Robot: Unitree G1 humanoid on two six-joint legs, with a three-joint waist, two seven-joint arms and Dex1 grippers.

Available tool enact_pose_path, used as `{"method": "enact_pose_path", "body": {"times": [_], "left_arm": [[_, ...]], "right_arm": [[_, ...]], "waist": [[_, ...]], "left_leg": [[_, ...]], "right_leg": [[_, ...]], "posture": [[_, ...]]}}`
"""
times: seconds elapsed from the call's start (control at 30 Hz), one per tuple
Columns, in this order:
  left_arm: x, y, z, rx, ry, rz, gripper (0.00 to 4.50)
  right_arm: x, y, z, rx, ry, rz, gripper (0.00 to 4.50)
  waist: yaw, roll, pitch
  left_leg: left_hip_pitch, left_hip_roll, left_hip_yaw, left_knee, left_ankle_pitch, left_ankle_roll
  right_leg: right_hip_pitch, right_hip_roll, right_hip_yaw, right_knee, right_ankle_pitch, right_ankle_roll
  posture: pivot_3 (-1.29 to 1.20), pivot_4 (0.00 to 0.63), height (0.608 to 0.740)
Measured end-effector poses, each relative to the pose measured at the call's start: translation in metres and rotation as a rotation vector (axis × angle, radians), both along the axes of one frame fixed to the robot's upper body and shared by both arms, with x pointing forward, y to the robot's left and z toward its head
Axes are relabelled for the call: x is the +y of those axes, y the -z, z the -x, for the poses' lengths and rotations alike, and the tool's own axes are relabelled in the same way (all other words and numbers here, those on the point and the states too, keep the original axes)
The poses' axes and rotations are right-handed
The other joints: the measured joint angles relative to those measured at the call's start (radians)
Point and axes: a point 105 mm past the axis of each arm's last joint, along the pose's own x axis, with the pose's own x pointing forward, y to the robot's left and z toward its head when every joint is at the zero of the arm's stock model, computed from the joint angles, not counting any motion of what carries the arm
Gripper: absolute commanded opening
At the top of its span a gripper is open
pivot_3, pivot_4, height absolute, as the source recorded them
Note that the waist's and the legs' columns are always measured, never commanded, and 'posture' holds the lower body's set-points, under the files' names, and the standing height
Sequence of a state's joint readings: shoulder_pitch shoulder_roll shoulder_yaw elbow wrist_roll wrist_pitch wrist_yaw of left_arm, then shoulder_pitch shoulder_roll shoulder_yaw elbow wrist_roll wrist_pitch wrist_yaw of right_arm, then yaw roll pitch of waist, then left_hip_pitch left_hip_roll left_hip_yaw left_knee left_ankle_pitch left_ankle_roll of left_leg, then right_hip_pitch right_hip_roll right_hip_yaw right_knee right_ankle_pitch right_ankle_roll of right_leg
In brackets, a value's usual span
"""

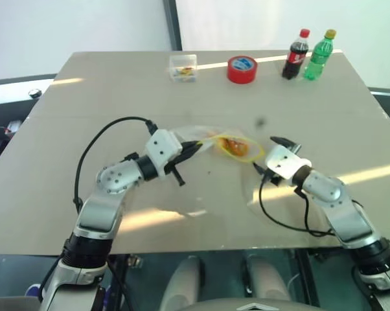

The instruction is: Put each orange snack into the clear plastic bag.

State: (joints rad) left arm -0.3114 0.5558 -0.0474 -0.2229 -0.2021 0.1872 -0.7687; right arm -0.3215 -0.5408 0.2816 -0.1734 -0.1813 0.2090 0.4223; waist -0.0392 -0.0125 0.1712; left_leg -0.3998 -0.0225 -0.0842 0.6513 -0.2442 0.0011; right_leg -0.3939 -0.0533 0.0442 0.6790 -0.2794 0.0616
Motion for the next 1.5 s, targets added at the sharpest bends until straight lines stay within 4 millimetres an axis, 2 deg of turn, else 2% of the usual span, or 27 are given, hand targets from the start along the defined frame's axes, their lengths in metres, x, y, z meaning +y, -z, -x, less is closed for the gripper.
{"method": "enact_pose_path", "body": {"times": [0.03, 0.1, 0.2, 0.23, 0.3, 0.5, 0.63, 0.73, 0.87, 0.93, 1.03, 1.1, 1.17, 1.27, 1.37, 1.5], "left_arm": [[0.0, 0.0, 0.0, 0.002, -0.001, 0.0, 0.0], [0.001, 0.0, 0.0, 0.001, -0.003, 0.0, 0.0], [0.002, -0.001, -0.001, -0.001, -0.008, 0.002, 0.0], [0.002, -0.001, -0.001, -0.002, -0.01, 0.003, 0.0], [0.002, -0.001, -0.001, -0.002, -0.013, 0.005, 0.0], [0.0, -0.004, -0.001, 0.012, -0.005, 0.061, 0.0], [-0.007, -0.029, -0.014, -0.015, 0.011, 0.139, 0.0], [-0.014, -0.053, -0.036, -0.031, 0.025, 0.201, 0.0], [-0.023, -0.079, -0.062, -0.094, 0.036, 0.219, 0.0], [-0.026, -0.084, -0.063, -0.131, 0.054, 0.202, 0.0], [-0.029, -0.075, -0.054, -0.155, 0.105, 0.159, 0.0], [-0.026, -0.054, -0.045, -0.137, 0.124, 0.106, 0.0], [-0.024, -0.028, -0.033, -0.089, 0.145, 0.057, 0.0], [-0.019, 0.013, -0.016, -0.026, 0.144, -0.019, 0.0], [-0.018, 0.019, -0.013, -0.037, 0.123, -0.042, 0.0], [-0.019, 0.018, -0.011, -0.071, 0.113, -0.056, 0.0]], "right_arm": [[0.002, 0.001, -0.002, -0.01, -0.011, 0.009, 3.16], [0.005, 0.003, -0.004, -0.017, -0.029, 0.016, 2.34], [0.007, 0.004, -0.004, -0.02, -0.051, 0.028, 1.37], [0.008, 0.004, -0.004, -0.022, -0.058, 0.03, 0.74], [0.009, 0.005, -0.003, -0.021, -0.068, 0.032, 0.02], [0.002, -0.005, -0.007, -0.054, -0.058, 0.052, 0.02], [-0.016, -0.055, -0.023, -0.202, -0.016, 0.092, 0.02], [-0.027, -0.093, -0.036, -0.302, 0.007, 0.141, 0.02], [-0.039, -0.123, -0.05, -0.382, 0.031, 0.215, 0.02], [-0.042, -0.129, -0.049, -0.402, 0.031, 0.243, 0.02], [-0.048, -0.119, -0.04, -0.383, 0.028, 0.267, 0.02], [-0.047, -0.101, -0.03, -0.339, 0.005, 0.282, 0.02], [-0.046, -0.077, -0.019, -0.27, -0.001, 0.264, 0.02], [-0.04, -0.027, 0.004, -0.092, -0.012, 0.198, 0.02], [-0.039, -0.002, 0.015, 0.008, -0.012, 0.177, 0.93], [-0.041, 0.007, 0.019, 0.035, -0.005, 0.176, 2.84]], "waist": [[0.0, 0.0, 0.0], [0.003, 0.0, 0.0], [0.004, 0.0, 0.0], [0.003, 0.0, 0.0], [0.003, 0.0, 0.0], [0.003, 0.0, 0.0], [0.006, 0.0, 0.0], [0.006, -0.001, 0.0], [0.003, -0.001, 0.001], [0.0, -0.001, 0.001], [-0.003, -0.001, 0.001], [-0.005, -0.001, 0.001], [-0.002, -0.001, 0.001], [0.002, -0.001, 0.001], [0.007, -0.001, 0.001], [0.008, -0.001, 0.001]], "left_leg": [[0.0, 0.0, 0.0, 0.0, 0.0, 0.0], [0.0, 0.0, 0.0, 0.0, 0.0, 0.0], [0.0, 0.0, 0.0, 0.0, 0.0, 0.0], [0.0, 0.0, 0.0, 0.0, 0.0, 0.0], [0.0, 0.0, 0.0, 0.0, 0.0, 0.0], [0.0, 0.0, 0.0, 0.0, 0.0, 0.0], [0.0, -0.001, -0.001, 0.001, 0.0, 0.0], [0.0, -0.002, -0.001, 0.002, 0.0, 0.0], [-0.002, -0.003, 0.0, 0.002, 0.002, -0.004], [-0.003, -0.003, 0.001, 0.001, 0.002, -0.004], [-0.006, -0.001, 0.001, 0.0, 0.002, -0.004], [-0.012, 0.0, 0.002, 0.001, 0.002, -0.004], [-0.018, 0.0, 0.002, 0.003, 0.003, -0.004], [-0.016, 0.0, 0.002, 0.004, 0.002, -0.004], [-0.014, -0.001, 0.0, 0.008, 0.0, 0.0], [-0.009, -0.001, -0.002, 0.011, 0.0, 0.001]], "right_leg": [[0.0, 0.0, 0.0, 0.0, 0.0, 0.0], [0.0, 0.0, 0.0, 0.0, 0.0, 0.0], [0.0, 0.0, 0.0, 0.0, 0.0, 0.0], [0.0, 0.0, 0.0, 0.0, 0.0, 0.0], [0.0, 0.0, 0.0, 0.0, 0.0, 0.0], [0.0, -0.001, 0.0, 0.0, 0.0, 0.0], [0.001, 0.0, -0.001, 0.001, 0.0, 0.0], [0.002, 0.0, -0.001, 0.0, 0.0, 0.0], [-0.001, 0.0, -0.001, -0.001, 0.0, 0.0], [-0.001, -0.001, 0.0, -0.003, 0.0, 0.0], [-0.005, -0.001, 0.001, -0.004, 0.0, 0.0], [-0.012, -0.001, 0.002, -0.002, 0.0, 0.0], [-0.017, -0.001, 0.002, 0.001, 0.0, 0.0], [-0.016, -0.001, 0.003, 0.003, 0.0, 0.0], [-0.013, -0.001, 0.001, 0.005, 0.001, 0.0], [-0.006, 0.0, -0.001, 0.005, 0.001, 0.0]], "posture": [[0.0, 0.15, 0.74], [0.0, 0.15, 0.74], [0.0, 0.15, 0.74], [0.0, 0.15, 0.74], [0.0, 0.15, 0.74], [0.0, 0.15, 0.74], [0.0, 0.15, 0.74], [0.0, 0.15, 0.74], [0.0, 0.15, 0.74], [0.0, 0.15, 0.74], [0.0, 0.15, 0.74], [0.0, 0.15, 0.74], [0.0, 0.15, 0.74], [0.0, 0.15, 0.74], [0.0, 0.15, 0.74], [0.0, 0.15, 0.74]]}}
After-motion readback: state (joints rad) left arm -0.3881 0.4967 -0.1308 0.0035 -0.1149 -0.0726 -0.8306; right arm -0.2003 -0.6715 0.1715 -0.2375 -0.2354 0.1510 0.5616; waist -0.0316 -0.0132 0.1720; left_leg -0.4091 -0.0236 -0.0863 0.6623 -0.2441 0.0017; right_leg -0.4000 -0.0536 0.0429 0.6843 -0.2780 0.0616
